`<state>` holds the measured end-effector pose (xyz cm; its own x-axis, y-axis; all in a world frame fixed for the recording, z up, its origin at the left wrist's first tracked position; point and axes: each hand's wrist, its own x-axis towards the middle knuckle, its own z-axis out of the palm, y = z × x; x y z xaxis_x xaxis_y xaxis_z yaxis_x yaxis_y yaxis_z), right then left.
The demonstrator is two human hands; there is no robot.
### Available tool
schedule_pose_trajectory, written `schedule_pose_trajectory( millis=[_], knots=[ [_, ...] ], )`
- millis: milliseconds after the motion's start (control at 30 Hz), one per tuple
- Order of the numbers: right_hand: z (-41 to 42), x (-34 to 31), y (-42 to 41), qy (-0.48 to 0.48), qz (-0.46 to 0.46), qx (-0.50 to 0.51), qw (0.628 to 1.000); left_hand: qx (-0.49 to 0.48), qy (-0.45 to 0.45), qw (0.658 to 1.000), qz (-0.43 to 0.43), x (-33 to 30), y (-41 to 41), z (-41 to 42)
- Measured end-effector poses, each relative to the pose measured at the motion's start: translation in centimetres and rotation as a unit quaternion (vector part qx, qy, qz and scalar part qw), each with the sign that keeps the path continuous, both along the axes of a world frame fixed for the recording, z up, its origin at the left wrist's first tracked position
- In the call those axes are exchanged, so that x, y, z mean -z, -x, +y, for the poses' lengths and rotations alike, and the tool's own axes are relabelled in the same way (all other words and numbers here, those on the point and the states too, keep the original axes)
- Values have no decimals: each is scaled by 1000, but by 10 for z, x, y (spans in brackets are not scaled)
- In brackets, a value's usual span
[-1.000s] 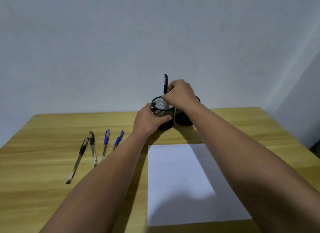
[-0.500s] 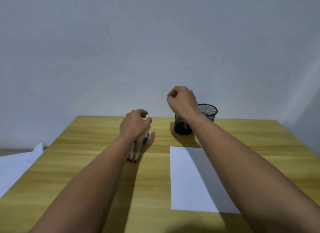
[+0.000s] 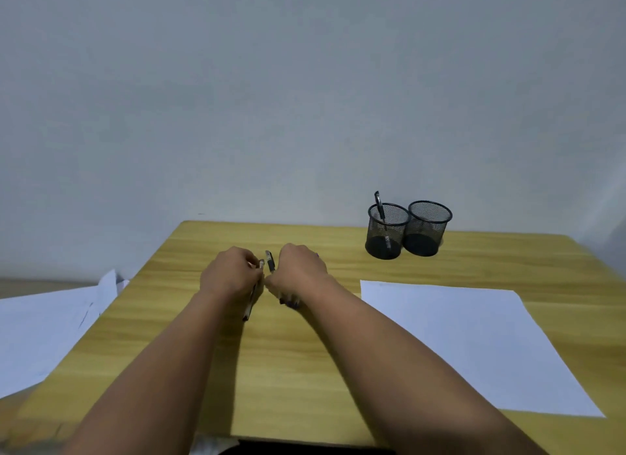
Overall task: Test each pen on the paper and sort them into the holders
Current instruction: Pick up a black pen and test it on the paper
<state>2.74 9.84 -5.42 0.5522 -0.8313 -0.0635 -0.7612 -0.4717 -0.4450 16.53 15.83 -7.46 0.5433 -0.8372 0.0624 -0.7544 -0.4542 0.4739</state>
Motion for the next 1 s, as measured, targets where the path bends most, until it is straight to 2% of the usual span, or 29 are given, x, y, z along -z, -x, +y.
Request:
schedule_pose_trajectory(
  millis=[200, 300, 367, 433, 567, 667, 833, 1000],
  knots=[
    [6, 2, -5, 15, 10, 12, 1000, 0, 23, 1000, 12, 8, -7, 0],
    [1, -8, -1, 8, 6, 20, 1000, -8, 51, 998, -22, 4, -6, 2],
    [-9, -20, 10, -33, -20, 5, 999, 13, 81, 995, -52, -2, -3, 4],
    [-19, -33, 30, -105, -89, -16, 990, 48, 100, 991, -75, -11, 5, 5],
    [-30, -59, 85, -201, -244, 18, 948, 105, 103, 984, -103, -28, 28, 5],
    [-33, -68, 127, -259, -361, 70, 893, 157, 127, 978, -60, -39, 55, 5],
    [-31, -69, 167, -303, -490, 119, 809, 225, 166, 960, -12, -59, 107, -5],
    [-24, -67, 174, -270, -486, 148, 818, 274, 160, 948, 26, -74, 159, -9]
  ],
)
